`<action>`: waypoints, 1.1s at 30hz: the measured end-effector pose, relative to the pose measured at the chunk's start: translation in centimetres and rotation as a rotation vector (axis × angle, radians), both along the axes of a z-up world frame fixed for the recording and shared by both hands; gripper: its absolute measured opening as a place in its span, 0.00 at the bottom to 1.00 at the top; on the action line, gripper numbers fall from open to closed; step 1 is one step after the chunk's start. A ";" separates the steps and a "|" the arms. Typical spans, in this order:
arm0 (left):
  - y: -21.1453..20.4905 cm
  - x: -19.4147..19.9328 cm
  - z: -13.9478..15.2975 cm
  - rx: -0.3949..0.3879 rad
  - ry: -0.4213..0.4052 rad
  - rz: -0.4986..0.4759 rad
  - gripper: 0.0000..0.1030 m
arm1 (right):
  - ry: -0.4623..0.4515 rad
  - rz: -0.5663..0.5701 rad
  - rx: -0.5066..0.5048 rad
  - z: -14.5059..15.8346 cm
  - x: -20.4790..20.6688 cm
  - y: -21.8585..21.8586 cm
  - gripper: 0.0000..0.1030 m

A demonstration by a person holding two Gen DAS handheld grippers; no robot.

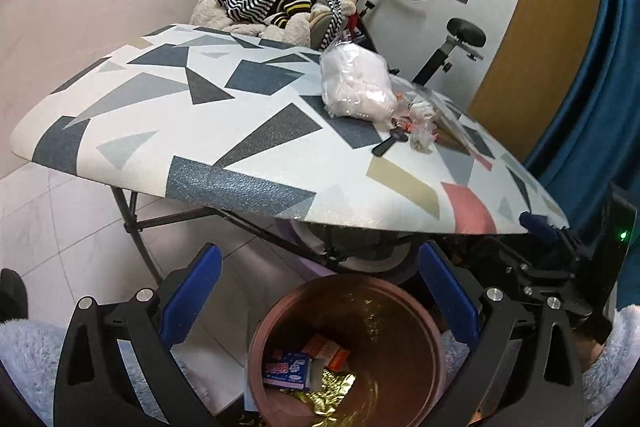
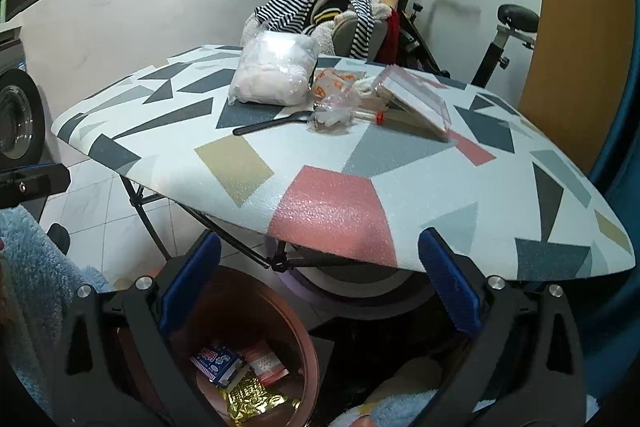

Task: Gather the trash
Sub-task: 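Move both grippers back up to the remaining items on the table, then grasp the clear plastic wrapper with the right gripper while the left approaches the white bag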

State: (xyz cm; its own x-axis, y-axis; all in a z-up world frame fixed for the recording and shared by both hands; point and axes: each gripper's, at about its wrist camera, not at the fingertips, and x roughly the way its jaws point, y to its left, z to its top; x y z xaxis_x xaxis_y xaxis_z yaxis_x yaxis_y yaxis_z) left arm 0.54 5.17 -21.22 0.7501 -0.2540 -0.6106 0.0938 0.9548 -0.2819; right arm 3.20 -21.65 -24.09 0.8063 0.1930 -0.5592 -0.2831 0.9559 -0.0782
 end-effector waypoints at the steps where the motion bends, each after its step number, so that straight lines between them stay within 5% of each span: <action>1: 0.0 0.0 0.0 -0.001 -0.001 -0.002 0.94 | -0.005 0.002 0.002 0.1 0.0 -0.1 0.95; 16: 0.1 0.7 3.1 0.098 -0.123 0.035 0.94 | -0.011 0.013 0.087 1.2 2.3 0.1 0.95; 21: 0.6 3.4 4.4 0.101 -0.105 0.023 0.94 | 0.114 -0.009 0.120 1.6 6.2 -0.5 0.94; 27: 0.7 7.7 5.7 0.125 -0.046 0.021 0.94 | 0.108 -0.071 0.177 3.0 11.1 -1.6 0.94; 33: 1.0 10.4 6.9 0.124 -0.064 0.030 0.94 | 0.231 -0.097 0.261 3.3 17.2 -1.6 0.69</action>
State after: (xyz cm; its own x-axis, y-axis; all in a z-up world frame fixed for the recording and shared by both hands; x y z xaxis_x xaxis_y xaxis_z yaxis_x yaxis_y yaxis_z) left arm 10.98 6.18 -14.34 0.7944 -0.1560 -0.5870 0.0785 0.9847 -0.1555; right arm 20.36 -23.20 -20.74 0.6863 0.2815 -0.6707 -0.1715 0.9587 0.2269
